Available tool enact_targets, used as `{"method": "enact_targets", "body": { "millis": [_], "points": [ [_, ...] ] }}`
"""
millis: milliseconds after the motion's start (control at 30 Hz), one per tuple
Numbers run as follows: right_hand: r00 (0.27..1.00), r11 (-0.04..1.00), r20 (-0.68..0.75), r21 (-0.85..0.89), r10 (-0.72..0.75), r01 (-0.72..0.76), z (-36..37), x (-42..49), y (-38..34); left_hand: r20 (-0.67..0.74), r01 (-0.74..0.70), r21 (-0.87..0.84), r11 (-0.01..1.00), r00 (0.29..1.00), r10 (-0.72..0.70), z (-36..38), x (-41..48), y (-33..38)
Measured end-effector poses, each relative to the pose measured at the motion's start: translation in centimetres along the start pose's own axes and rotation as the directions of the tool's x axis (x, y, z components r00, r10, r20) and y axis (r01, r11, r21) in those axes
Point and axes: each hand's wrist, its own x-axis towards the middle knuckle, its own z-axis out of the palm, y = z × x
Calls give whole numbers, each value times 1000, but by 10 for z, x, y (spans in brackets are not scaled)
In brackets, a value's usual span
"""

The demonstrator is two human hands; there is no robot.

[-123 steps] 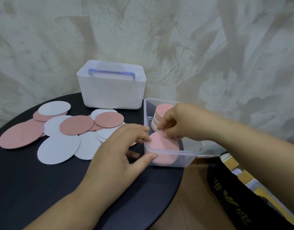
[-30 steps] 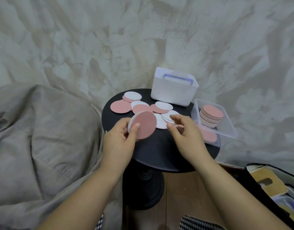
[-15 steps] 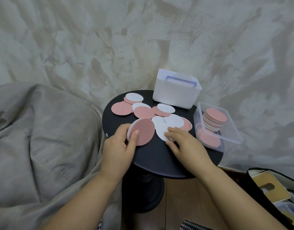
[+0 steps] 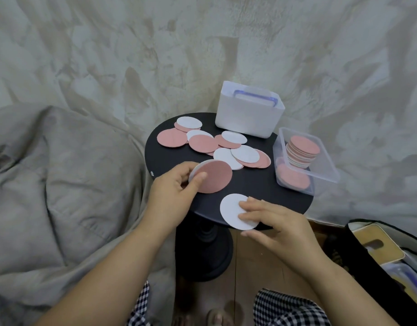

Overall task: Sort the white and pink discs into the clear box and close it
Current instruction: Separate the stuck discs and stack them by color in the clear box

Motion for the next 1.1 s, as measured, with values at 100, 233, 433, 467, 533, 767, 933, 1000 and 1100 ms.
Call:
{"method": "enact_targets", "body": {
  "millis": [100, 233, 433, 467, 533, 767, 933, 1000, 1100],
  "points": [
    [991, 983, -79, 153, 111, -98, -7, 7, -15, 55, 41, -100, 994, 998, -36, -1, -3, 9],
    [905, 901, -262, 369, 336, -227, -8, 21, -24, 174, 43, -199, 979, 985, -8, 7, -14, 23],
    [852, 803, -255, 529, 458, -274, 2, 32, -25, 267, 38, -281, 959, 963, 40, 20, -21, 33],
    [854, 805, -255, 528, 454, -270, 2, 32, -25, 260, 19, -271, 963, 964, 54, 21, -20, 32],
    [867, 816, -255, 521, 429, -251, 1, 32, -26, 244, -59, -204, 977, 964, 109, 25, -18, 31],
    [905, 963, -351, 201, 242, -180, 14, 24, -16, 238, -277, 187, 943, 944, 230, 42, -23, 23],
    [894, 963, -374, 197, 248, -185, 19, 18, -9, 282, -396, 310, 864, 906, 314, 48, -28, 15],
    [890, 974, -404, 160, 212, -159, 19, 17, -8, 274, -430, 324, 843, 895, 352, 50, -28, 13],
    [888, 983, -426, 132, 173, -128, 21, 16, -9, 193, -384, 281, 880, 920, 340, 48, -26, 11]
  ]
}}
